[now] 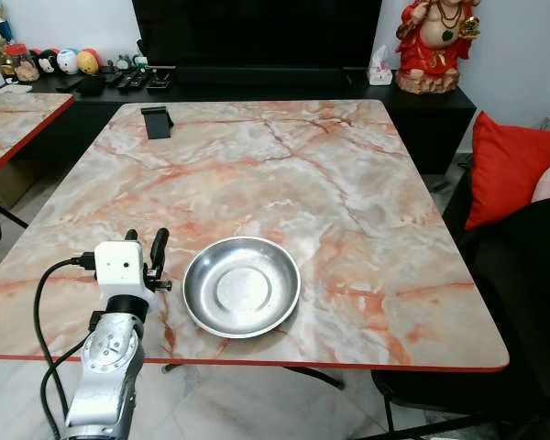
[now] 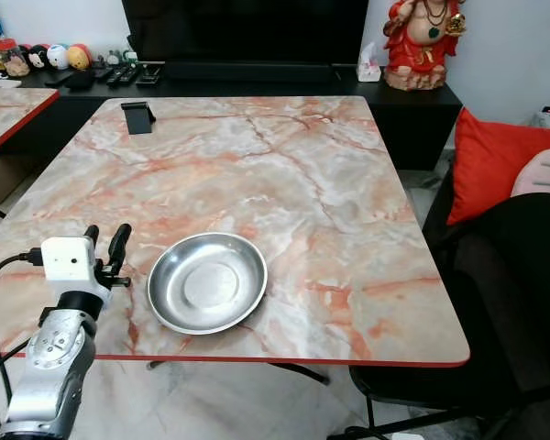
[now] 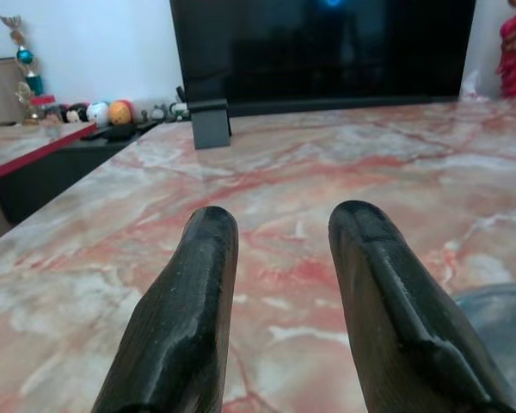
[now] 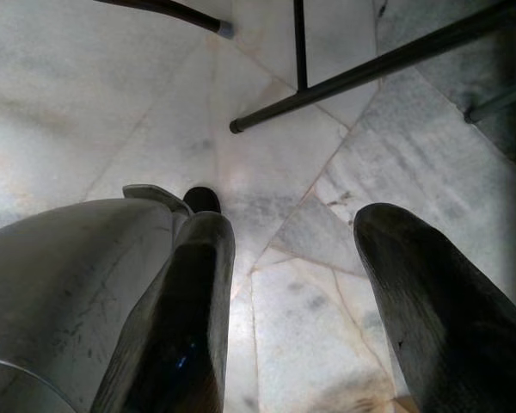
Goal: Setting the table
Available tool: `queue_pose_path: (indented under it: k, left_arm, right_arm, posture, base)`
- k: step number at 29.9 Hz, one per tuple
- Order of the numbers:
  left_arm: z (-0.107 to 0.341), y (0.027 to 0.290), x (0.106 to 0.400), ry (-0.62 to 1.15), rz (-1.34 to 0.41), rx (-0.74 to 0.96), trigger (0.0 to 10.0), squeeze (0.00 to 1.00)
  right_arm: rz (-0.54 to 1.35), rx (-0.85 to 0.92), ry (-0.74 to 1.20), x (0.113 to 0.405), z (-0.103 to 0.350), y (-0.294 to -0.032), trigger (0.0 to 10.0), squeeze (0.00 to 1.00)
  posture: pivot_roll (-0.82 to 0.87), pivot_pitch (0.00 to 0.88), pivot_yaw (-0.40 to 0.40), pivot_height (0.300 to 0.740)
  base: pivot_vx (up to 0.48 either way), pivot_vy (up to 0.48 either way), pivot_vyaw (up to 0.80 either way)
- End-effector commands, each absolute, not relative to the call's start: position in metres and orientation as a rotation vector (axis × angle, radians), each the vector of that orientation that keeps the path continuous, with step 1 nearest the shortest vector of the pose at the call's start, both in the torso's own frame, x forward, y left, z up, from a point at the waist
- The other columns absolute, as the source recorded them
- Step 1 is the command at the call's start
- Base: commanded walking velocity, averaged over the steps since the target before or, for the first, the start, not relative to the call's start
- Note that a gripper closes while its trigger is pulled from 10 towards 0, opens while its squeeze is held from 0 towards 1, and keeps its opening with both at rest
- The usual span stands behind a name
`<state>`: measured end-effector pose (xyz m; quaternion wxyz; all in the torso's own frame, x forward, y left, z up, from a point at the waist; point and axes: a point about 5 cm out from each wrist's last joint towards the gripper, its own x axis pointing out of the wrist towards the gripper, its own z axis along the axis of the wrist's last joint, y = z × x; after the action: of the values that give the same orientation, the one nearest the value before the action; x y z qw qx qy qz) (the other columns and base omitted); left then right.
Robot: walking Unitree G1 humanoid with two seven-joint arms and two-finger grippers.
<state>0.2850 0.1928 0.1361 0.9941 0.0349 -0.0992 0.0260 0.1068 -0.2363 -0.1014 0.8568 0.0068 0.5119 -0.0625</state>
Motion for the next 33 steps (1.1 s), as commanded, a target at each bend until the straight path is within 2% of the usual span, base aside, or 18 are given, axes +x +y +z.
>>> queue_pose_path:
  k: [1,33]
  left_arm:
    - [0.1388,0.1929,0.2858,-0.212,0.045,0.071,10.0,0.0]
    - [0.1411,0.191,0.288,-0.225,0.033,0.062,10.0,0.0]
  right_arm:
    - [-0.132,0.018,1.072,0.1055,-0.102,-0.2348,10.0,0.0]
    - [-0.141,0.024,1.068,0.1055,-0.102,-0.2343,10.0,0.0]
  posture:
    - [-0.03,0.0,0.024,0.732]
    - [-0.03,0.0,0.022,0.732]
  base:
    - [0.0,0.322,0.0]
    - [0.0,0.324,0.0]
